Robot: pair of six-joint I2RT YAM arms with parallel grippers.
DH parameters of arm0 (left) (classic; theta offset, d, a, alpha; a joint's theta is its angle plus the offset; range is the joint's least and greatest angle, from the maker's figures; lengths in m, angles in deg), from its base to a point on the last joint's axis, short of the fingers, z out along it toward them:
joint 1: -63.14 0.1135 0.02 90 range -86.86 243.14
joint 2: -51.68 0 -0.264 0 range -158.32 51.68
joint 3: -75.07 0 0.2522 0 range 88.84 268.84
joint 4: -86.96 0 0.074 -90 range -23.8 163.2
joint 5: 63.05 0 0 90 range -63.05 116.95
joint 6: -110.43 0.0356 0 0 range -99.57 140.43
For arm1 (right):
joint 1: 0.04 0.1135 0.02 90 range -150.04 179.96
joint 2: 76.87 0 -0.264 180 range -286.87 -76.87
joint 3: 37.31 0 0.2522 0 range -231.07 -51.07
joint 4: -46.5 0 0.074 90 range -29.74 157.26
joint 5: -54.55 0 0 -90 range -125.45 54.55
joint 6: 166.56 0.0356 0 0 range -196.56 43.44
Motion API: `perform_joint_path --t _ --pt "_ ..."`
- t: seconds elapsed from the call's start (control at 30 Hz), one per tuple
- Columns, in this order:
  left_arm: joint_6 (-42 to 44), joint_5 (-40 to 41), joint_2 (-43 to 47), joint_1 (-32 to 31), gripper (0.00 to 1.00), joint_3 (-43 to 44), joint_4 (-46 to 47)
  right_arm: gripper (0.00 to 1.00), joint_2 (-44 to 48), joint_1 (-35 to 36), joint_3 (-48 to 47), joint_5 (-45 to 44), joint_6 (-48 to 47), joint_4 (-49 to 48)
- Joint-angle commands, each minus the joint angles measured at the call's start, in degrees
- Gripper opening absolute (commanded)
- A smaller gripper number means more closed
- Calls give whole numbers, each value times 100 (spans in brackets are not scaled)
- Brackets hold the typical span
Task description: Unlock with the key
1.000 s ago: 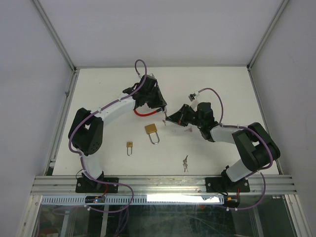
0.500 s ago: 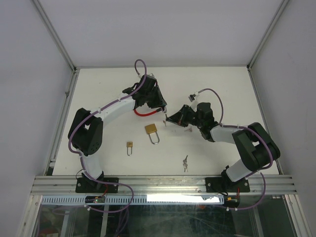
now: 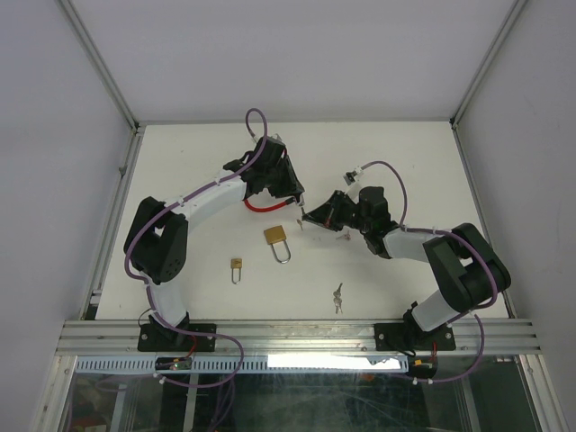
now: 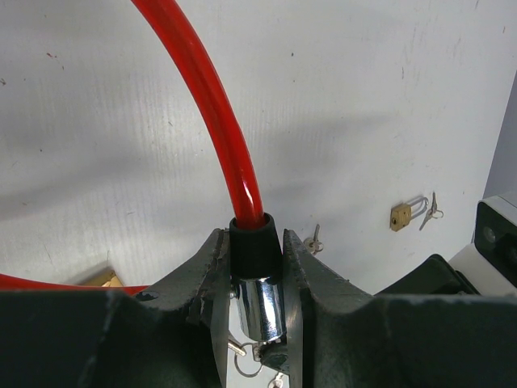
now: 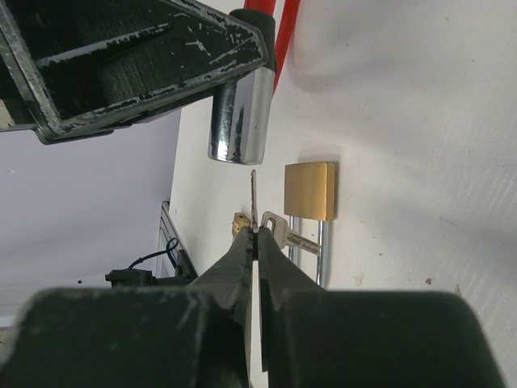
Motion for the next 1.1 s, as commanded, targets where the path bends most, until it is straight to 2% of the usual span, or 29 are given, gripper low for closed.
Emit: perform_joint_path --t 0.0,1.07 --pt "-58 -194 369 50 0 -19 333 0 103 6 -253 -1 -3 -293" --pt "-72 -227 391 37 0 -28 333 0 35 8 -441 -38 -88 -8"
